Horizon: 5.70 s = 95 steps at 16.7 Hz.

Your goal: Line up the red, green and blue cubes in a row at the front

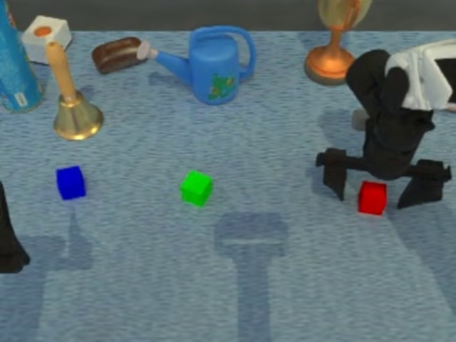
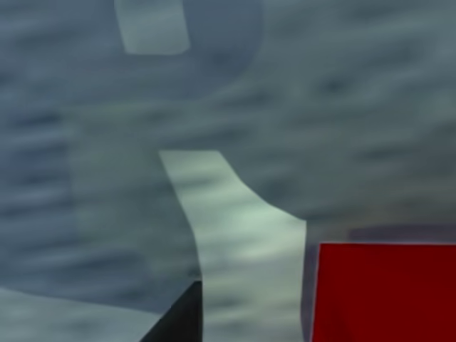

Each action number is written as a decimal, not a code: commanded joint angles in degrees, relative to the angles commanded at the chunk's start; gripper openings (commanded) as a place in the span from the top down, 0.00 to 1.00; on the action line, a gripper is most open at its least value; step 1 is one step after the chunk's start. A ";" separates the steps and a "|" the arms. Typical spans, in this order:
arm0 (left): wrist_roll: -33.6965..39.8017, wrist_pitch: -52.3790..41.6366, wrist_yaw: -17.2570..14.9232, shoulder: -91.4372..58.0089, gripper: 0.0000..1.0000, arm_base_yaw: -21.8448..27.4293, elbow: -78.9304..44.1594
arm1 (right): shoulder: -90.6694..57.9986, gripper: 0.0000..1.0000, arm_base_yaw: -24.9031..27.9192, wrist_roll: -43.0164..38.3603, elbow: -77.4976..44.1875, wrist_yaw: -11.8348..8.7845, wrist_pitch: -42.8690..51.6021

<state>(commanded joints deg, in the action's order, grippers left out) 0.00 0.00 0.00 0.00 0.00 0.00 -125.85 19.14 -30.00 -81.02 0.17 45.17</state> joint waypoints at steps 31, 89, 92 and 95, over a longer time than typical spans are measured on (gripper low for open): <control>0.00 0.00 0.00 0.00 0.00 0.00 0.00 | 4.95 1.00 4.09 -2.41 -13.08 1.14 17.44; 0.00 0.00 0.00 0.00 0.00 0.00 0.00 | -12.98 0.00 36.04 -25.68 -44.03 1.98 30.15; 0.00 0.00 0.00 0.00 0.00 0.00 0.00 | -12.30 0.00 36.21 -25.62 -47.09 1.97 33.35; 0.00 0.00 0.00 0.00 0.00 0.00 0.00 | -12.47 0.00 35.87 -25.62 -47.01 1.97 33.23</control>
<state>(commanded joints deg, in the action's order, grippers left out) 0.00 0.00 0.00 0.00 0.00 0.00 -138.32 55.01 -55.62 -128.03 2.14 78.40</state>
